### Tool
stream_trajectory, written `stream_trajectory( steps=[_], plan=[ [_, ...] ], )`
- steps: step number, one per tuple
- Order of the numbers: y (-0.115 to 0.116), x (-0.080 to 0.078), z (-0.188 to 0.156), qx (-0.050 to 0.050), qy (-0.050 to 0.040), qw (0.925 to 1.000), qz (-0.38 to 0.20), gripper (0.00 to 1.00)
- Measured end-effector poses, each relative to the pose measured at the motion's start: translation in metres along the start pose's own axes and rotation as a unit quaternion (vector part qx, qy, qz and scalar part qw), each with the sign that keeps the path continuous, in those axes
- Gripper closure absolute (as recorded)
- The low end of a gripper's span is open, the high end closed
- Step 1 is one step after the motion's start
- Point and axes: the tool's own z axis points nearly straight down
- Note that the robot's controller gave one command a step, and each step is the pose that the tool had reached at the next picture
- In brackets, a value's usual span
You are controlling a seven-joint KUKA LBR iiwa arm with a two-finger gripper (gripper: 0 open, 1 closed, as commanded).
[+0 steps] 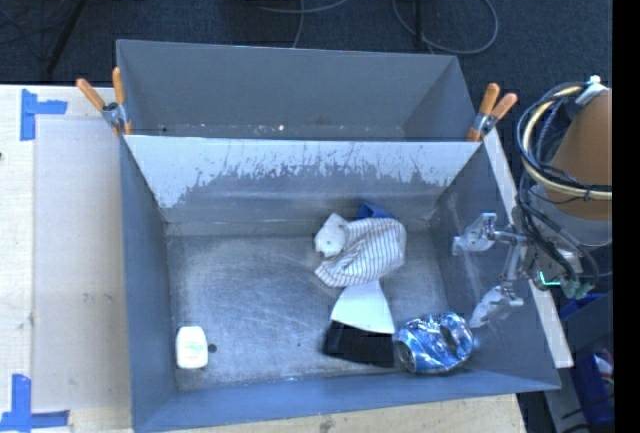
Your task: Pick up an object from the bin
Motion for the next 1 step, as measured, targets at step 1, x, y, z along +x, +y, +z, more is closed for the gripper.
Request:
stream_trajectory(
  steps=[1],
  plan=[
    [0.0006, -0.0015, -0.0027, 0.001, -0.0033, 1.0000, -0.002, 0.00]
  ],
)
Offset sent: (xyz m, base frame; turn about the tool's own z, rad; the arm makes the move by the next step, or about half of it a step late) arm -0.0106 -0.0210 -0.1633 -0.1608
